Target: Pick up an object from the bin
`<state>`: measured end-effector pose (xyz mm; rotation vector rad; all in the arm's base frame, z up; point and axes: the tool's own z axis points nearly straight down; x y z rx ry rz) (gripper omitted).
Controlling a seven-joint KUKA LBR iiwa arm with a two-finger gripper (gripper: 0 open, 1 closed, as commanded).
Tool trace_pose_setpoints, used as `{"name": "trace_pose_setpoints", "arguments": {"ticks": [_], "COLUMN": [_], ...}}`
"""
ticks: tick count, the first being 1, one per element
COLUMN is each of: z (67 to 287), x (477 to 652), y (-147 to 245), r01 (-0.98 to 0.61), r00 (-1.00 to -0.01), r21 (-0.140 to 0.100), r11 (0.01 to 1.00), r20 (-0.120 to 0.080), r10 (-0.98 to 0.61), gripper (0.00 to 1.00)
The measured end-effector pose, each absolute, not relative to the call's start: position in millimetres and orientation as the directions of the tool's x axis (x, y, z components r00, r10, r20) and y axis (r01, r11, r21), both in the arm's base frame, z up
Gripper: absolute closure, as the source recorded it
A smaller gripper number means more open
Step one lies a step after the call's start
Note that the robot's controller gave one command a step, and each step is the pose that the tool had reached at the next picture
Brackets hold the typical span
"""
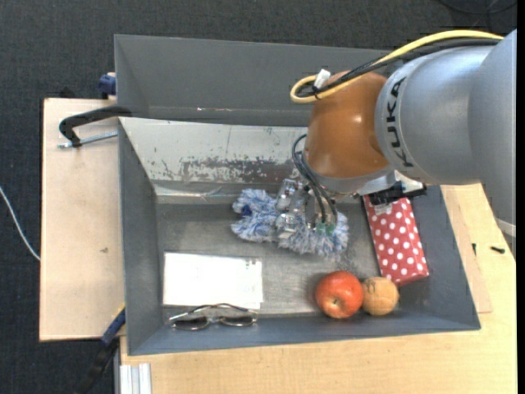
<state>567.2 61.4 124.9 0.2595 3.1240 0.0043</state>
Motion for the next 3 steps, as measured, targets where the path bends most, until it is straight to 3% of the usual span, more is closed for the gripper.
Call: {"name": "trace_pose_setpoints", "arguments": {"ticks": [3], "z": [156], "x": [567.1], "y": [62], "r01": [0.165], "r00": [-0.986], "r21": [0.003], "r11": [0.986], "r20": [-0.004], "r10": [0.165], "gripper": [1.0]}}
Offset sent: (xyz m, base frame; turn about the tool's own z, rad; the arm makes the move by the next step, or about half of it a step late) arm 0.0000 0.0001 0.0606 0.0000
